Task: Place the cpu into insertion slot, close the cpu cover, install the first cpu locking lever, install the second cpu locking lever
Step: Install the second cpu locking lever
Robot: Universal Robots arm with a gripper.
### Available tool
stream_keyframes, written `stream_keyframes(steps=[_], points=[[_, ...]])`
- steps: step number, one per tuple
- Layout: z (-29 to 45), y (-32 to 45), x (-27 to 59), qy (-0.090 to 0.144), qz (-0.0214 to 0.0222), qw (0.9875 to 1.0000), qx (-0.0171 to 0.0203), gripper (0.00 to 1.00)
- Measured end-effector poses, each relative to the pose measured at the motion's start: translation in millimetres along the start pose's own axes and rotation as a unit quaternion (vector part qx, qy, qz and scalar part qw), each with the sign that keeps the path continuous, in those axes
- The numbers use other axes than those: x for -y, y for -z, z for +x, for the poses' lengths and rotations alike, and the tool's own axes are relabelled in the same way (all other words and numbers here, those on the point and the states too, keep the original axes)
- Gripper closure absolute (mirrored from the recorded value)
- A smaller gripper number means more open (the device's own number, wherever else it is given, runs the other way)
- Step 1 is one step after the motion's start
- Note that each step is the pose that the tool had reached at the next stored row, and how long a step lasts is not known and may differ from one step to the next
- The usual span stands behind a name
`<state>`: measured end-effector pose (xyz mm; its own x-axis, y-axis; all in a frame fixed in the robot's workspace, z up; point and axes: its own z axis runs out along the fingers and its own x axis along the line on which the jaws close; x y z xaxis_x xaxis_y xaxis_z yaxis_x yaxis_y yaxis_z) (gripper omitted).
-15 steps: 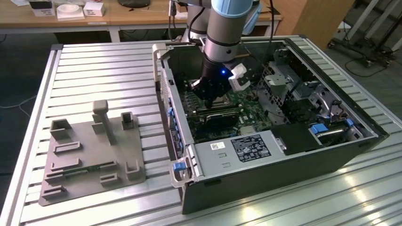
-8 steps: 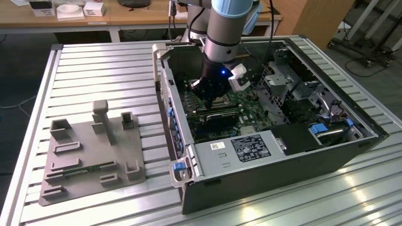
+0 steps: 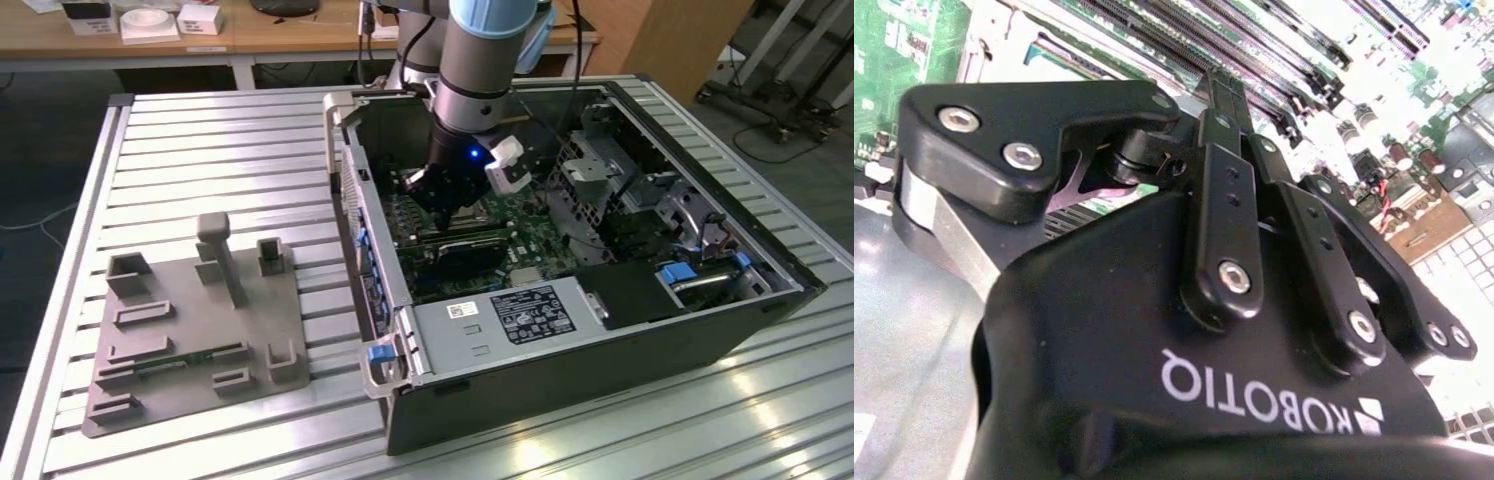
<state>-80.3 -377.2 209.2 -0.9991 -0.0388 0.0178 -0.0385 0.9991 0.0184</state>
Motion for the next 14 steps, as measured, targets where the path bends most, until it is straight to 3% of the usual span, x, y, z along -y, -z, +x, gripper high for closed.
stream_keyframes(steps=[6,14], points=[[0.0,-0.1,-0.3,0.001,-0.0011,1.0,0.0025,0.9],[0.1,-0.2,-0.3,0.002,-0.0033,1.0,0.0027,0.9]])
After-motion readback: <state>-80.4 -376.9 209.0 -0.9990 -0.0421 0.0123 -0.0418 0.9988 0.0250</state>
